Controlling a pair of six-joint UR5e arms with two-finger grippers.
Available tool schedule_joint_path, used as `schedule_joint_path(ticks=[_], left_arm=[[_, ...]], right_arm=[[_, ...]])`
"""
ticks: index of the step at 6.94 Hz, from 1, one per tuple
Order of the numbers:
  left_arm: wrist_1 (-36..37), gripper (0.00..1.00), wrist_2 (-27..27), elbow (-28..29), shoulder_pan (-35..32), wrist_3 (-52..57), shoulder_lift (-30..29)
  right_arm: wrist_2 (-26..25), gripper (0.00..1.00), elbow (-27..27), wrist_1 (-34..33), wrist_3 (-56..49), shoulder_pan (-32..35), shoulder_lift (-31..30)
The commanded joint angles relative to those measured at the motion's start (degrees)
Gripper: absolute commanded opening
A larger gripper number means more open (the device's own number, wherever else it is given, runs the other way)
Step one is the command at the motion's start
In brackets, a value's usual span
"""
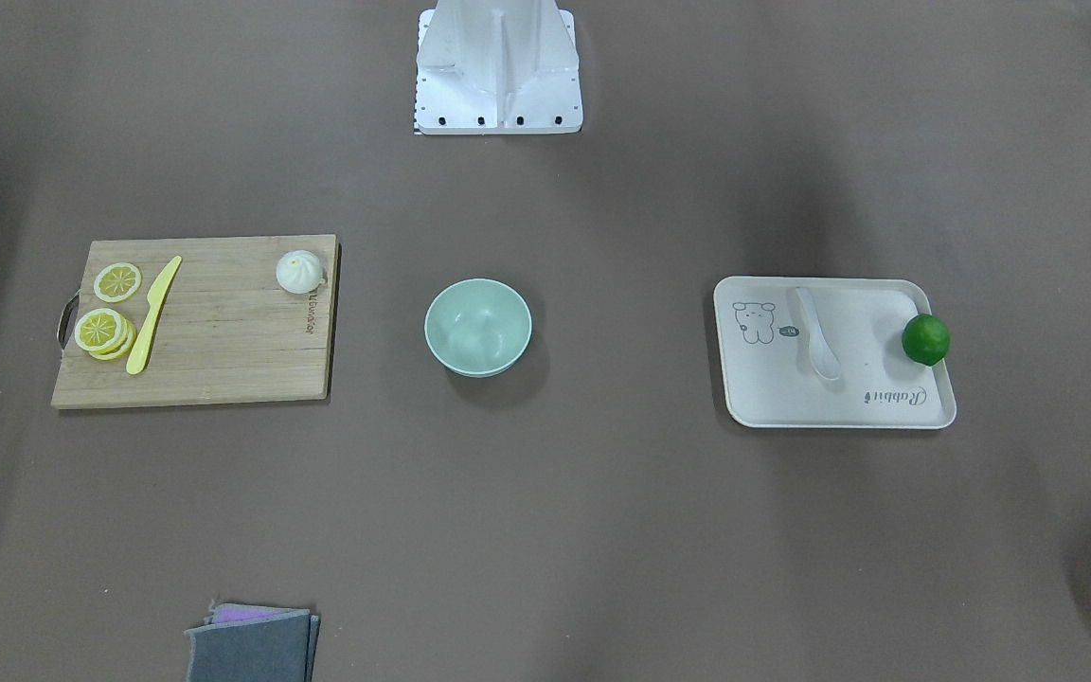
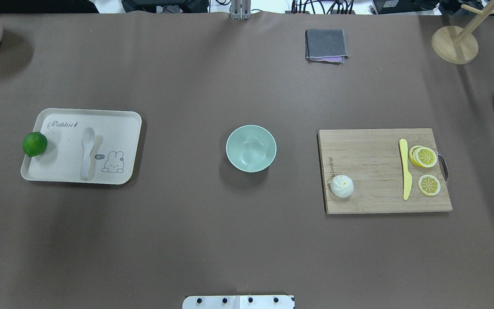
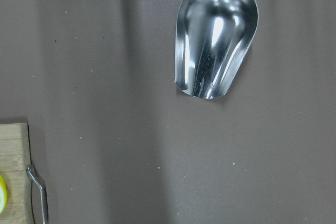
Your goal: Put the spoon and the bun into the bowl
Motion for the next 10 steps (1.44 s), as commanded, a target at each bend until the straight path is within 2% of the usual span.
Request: schedule_joint_path(ticks=[1, 10], left_arm=[[0.0, 0.98, 0.1, -0.5, 0.0, -0.1, 0.0], [-0.1, 0.98, 0.0, -1.2, 0.0, 0.0, 0.1]], right_arm=[[0.1, 1.0, 0.1, 0.0, 0.1, 0.0, -0.2], [0.4, 1.0, -0.1, 0.5, 0.5, 0.0, -0.2]])
